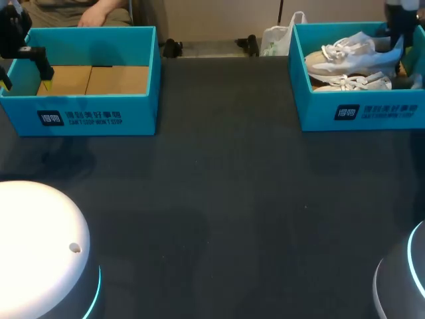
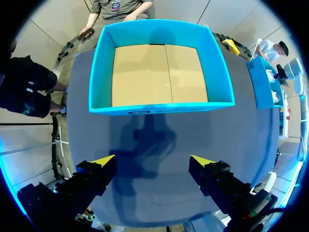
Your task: Take the shoe out of the shoebox, open the shoe tongue, remove and reinsert the insole, then place the shoe into the shoebox
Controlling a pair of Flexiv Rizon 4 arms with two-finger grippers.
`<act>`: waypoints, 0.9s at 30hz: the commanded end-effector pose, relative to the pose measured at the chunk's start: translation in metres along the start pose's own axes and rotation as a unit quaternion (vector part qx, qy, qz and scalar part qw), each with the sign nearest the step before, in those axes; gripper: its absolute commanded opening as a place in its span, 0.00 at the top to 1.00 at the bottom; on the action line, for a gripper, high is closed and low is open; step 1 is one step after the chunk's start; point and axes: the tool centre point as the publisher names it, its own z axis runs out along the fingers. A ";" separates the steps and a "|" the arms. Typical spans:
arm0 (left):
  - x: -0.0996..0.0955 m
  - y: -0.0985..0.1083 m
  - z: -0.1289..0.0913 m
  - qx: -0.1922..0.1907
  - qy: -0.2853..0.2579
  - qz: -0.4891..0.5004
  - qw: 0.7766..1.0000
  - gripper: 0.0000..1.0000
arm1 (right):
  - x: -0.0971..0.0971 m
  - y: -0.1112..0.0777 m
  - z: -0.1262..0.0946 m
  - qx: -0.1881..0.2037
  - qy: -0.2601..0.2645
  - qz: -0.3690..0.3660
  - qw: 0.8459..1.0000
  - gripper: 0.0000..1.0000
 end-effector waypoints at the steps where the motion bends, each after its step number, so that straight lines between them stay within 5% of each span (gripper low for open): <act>1: 0.000 0.000 0.000 0.000 -0.001 0.000 1.000 0.00 | 0.003 0.003 0.004 0.004 -0.002 0.001 1.000 1.00; 14: 0.000 0.000 0.000 0.000 -0.001 0.000 1.000 0.00 | 0.009 -0.002 0.023 0.012 0.009 0.004 1.000 1.00; 25: 0.000 0.000 0.000 0.000 -0.001 0.000 1.000 0.00 | 0.009 -0.004 0.021 0.011 0.016 0.009 1.000 0.58; 26: 0.000 0.000 0.000 0.000 -0.001 0.000 1.000 0.00 | 0.009 -0.004 0.020 0.010 0.016 0.009 1.000 0.53; 27: 0.000 0.000 0.000 0.000 -0.001 0.000 1.000 0.00 | 0.009 -0.003 0.020 0.010 0.017 0.009 1.000 0.36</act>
